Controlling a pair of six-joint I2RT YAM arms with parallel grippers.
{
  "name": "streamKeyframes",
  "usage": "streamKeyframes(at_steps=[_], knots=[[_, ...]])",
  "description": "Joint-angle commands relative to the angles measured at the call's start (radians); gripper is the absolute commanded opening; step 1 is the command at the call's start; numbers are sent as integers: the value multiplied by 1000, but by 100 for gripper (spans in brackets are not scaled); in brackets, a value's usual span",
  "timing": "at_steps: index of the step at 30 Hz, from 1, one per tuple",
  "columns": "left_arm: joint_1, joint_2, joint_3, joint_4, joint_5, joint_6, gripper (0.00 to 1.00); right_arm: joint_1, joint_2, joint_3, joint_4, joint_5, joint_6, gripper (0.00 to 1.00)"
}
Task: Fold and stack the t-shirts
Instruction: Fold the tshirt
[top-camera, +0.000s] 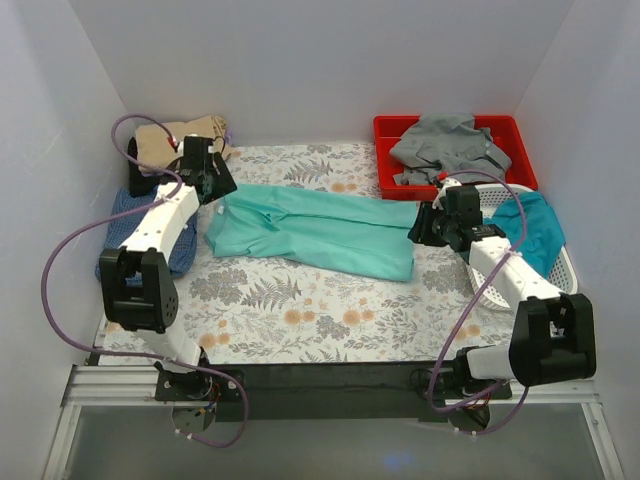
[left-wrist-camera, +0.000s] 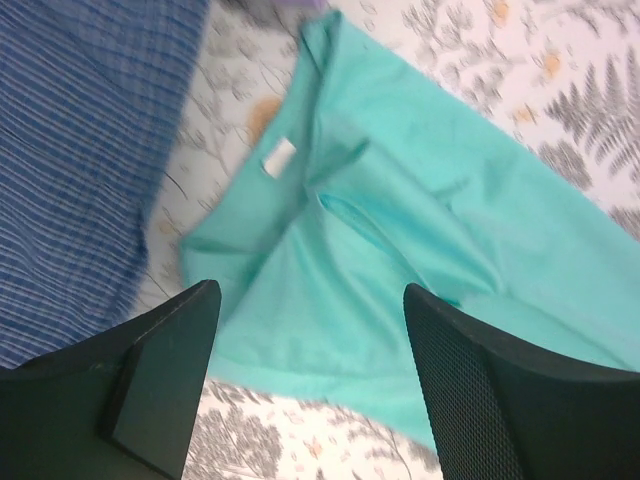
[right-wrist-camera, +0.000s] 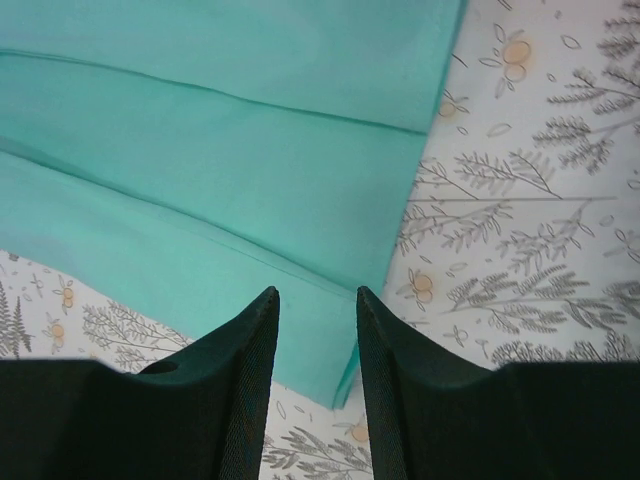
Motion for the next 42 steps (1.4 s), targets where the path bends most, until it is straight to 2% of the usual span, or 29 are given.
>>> streamKeyframes(at_steps=[1, 5, 7, 10, 15, 20, 29, 42], knots=[[0, -86, -131, 37, 243, -73, 73, -1, 86, 75, 82, -104, -25, 43], [0, -65, -220, 145, 469, -172, 72, 0, 259, 172, 125, -171, -37, 43], [-5, -46, -228, 147, 490, -208, 73, 0, 304, 231, 128, -190, -42, 43], [-5, -46, -239, 88, 403, -209, 72, 3, 367, 290, 116, -231, -37, 43], [-5, -155, -297, 1, 116, -195, 74, 34, 391, 293, 119, -268, -31, 43], [-5, -249, -374, 10, -19, -218, 75, 74, 428, 293, 125, -297, -37, 43], [-5, -221, -455, 84, -41, -235, 75, 108, 479, 327, 125, -334, -45, 43], [-5, -183, -556, 327, -2, -198, 73, 115, 483, 284, 142, -340, -40, 42]])
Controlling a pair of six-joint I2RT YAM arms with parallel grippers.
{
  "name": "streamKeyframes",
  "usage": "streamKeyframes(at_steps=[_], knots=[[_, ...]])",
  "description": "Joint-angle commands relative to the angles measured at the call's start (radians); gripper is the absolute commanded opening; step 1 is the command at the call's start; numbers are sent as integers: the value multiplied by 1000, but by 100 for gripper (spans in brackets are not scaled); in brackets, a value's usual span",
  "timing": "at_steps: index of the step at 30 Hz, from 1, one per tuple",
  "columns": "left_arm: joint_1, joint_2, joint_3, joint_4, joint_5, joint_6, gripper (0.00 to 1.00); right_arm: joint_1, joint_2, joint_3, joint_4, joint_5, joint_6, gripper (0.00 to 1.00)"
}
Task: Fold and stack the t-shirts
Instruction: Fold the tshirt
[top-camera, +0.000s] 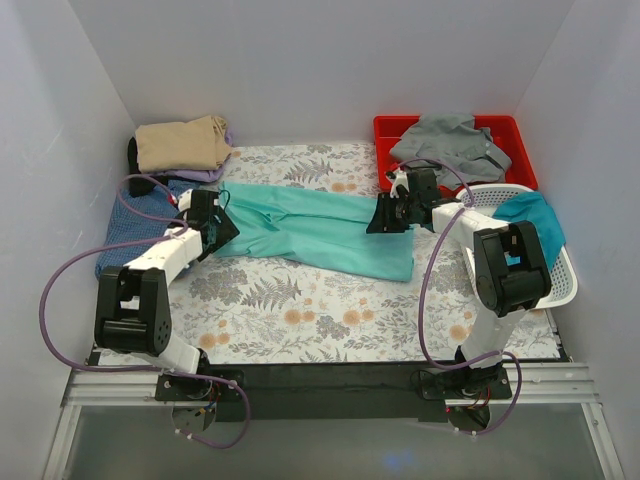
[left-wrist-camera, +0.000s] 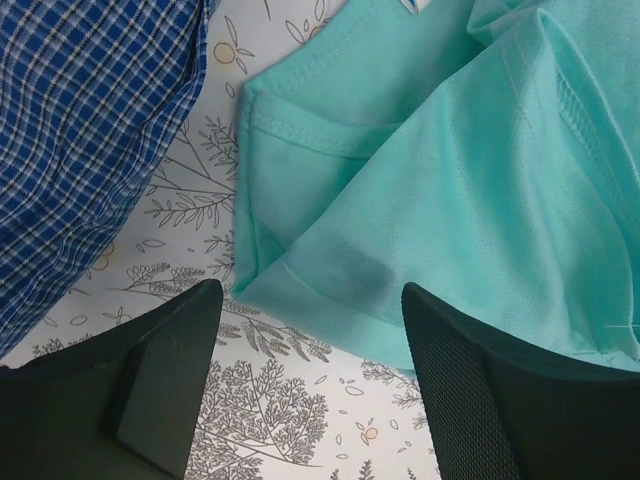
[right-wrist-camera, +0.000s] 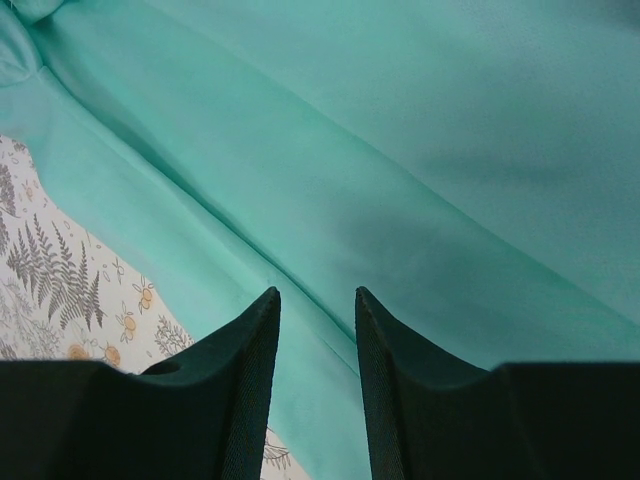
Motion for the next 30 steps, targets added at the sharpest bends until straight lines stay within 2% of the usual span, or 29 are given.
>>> streamKeyframes(at_steps=[1, 3, 9, 11, 13, 14, 15, 18, 22, 30], knots=[[1, 6, -26, 113, -14, 18, 70, 6, 6, 0, 35, -20, -8, 42], [1, 7, -28, 122, -15, 19, 66, 7, 1, -11, 35, -22, -7, 41], [1, -11, -67, 153, 4, 4, 39, 15, -22, -43, 38, -37, -2, 39], [1, -9, -81, 160, 15, 2, 20, 24, -25, -55, 41, -39, 0, 38], [1, -5, -87, 170, 20, 2, 18, 37, -28, -78, 41, -39, -2, 37], [1, -5, -89, 170, 21, 2, 14, 40, -32, -86, 43, -35, -4, 37], [1, -5, -87, 171, 18, 2, 4, 43, -32, -94, 44, -31, -7, 36], [1, -8, -80, 171, 14, 16, 0, 52, -37, -117, 43, -11, -13, 33], [1, -22, -26, 124, -3, 56, 0, 60, -37, -162, 14, 89, -10, 29], [1, -5, 92, 65, -77, 229, 0, 61, 0, -204, -25, 230, -23, 26]])
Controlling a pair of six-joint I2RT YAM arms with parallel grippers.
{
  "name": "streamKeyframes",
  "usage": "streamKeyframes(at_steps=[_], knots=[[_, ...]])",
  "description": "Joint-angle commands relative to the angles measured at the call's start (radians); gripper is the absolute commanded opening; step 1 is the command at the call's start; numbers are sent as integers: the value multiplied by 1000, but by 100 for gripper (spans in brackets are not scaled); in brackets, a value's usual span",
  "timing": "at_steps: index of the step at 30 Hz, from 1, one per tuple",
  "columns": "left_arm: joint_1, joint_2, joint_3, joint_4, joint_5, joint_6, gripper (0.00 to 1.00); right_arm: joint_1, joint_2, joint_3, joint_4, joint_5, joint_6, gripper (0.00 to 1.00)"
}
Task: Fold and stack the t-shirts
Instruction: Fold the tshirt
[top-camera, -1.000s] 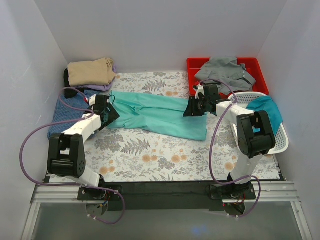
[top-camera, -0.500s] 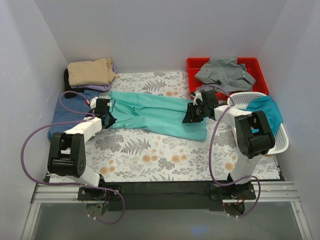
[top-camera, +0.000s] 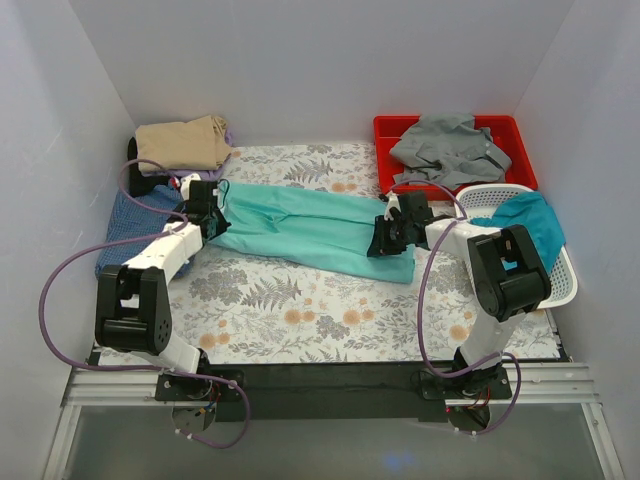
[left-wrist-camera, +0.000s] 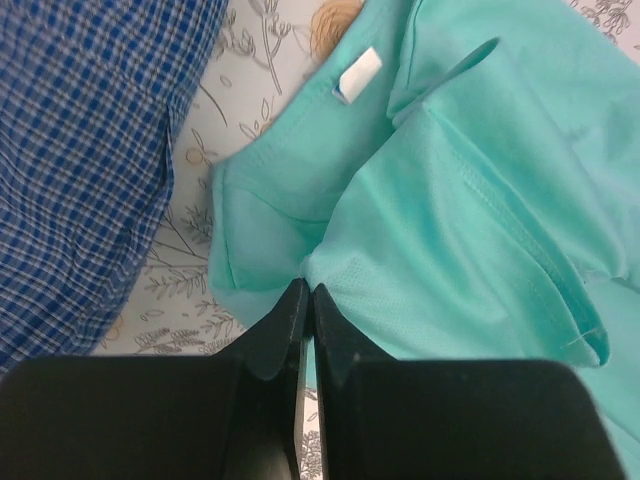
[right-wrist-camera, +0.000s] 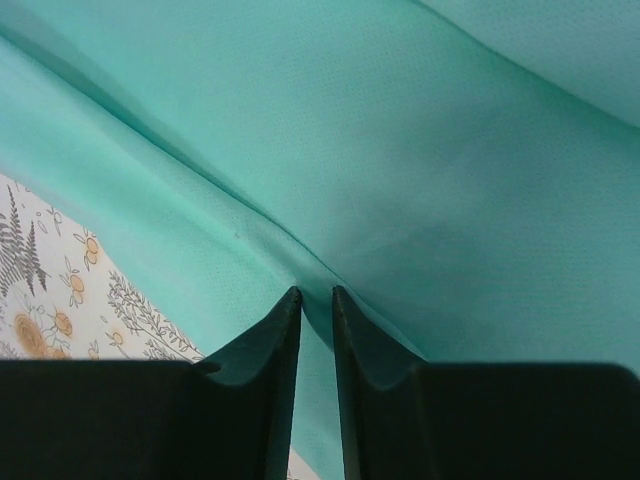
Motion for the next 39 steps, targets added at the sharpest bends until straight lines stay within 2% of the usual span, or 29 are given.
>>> streamKeyframes(at_steps=[1, 3, 5, 6, 7, 9, 12, 17, 22, 26, 30, 34, 39], knots=[[3, -8, 59, -25, -70, 130, 0, 0, 27, -42, -71, 169, -36, 26], [4, 7, 65, -31, -85, 149, 0, 0, 32, -41, -78, 168, -53, 26], [4, 22, 79, -36, -65, 177, 5, 0, 26, -36, -76, 158, -63, 26], [4, 39, 89, -52, -70, 169, 11, 0, 23, -33, -75, 140, -69, 27], [4, 45, 99, -89, -73, 149, 23, 0, 12, -26, -73, 129, -73, 27], [4, 58, 111, -127, -87, 142, 53, 0, 0, -15, -73, 106, -80, 29], [4, 59, 114, -149, -85, 138, 63, 0, -29, 2, -72, 77, -86, 32], [4, -17, 126, -149, -64, 126, 64, 0, -98, 42, -79, 37, -91, 33], [4, -36, 231, -128, 85, 125, 64, 0, -152, 99, -91, 17, -86, 36], [4, 18, 275, -69, 348, 93, 64, 0, -137, 152, -84, 38, -100, 37], [-3, 157, 297, 15, 537, 1, 64, -4, -33, 292, -96, 161, -142, 38], [-28, 245, 280, 113, 564, -91, 64, -9, 134, 424, -118, 189, -152, 38], [-46, 323, 274, 148, 522, -139, 64, -9, 217, 487, -119, 238, -148, 38]])
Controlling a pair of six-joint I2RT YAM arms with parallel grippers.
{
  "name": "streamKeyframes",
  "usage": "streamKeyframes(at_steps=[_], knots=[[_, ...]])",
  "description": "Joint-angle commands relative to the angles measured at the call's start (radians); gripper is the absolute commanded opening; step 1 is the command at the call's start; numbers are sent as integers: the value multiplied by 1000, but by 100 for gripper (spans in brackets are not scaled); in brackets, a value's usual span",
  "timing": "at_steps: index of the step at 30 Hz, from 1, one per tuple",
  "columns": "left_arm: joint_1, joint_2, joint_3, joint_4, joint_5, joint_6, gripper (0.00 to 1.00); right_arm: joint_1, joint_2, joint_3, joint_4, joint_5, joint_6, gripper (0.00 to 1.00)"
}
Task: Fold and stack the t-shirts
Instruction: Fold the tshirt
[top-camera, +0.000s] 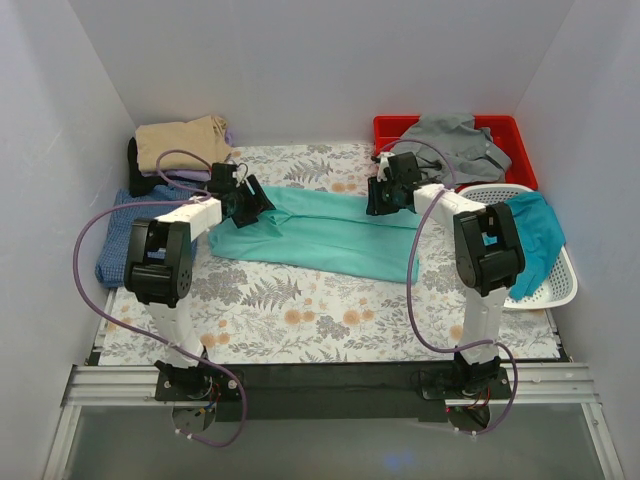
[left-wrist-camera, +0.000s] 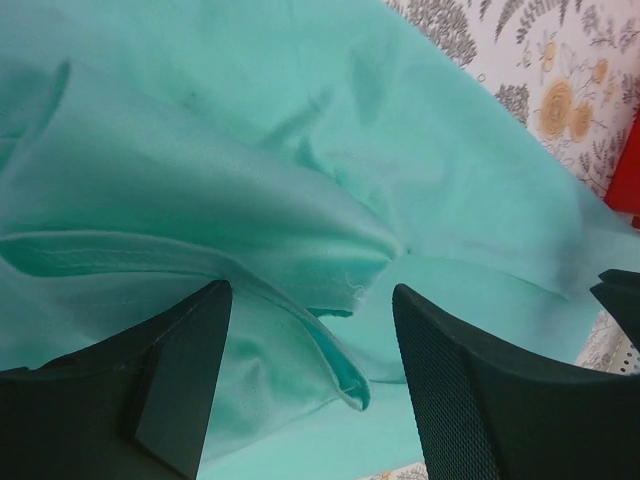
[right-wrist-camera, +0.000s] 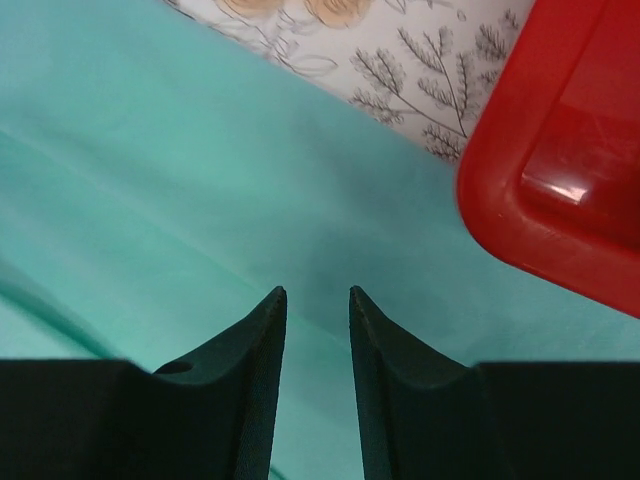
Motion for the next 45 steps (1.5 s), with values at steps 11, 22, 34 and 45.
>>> streamKeyframes(at_steps=[11, 22, 34, 45], knots=[[-11, 109, 74, 35, -84, -36, 63, -5, 49, -94, -81, 73, 10, 37], [-11, 305, 428, -164, -47, 90, 63, 80, -145, -460, -64, 21, 51, 35], [-31, 614, 962, -384, 299, 230, 63, 469, -359, -608, -144, -43, 198, 36], [-221, 778, 1117, -448, 507, 306, 64, 723, -264, -456, -193, -13, 249, 36]])
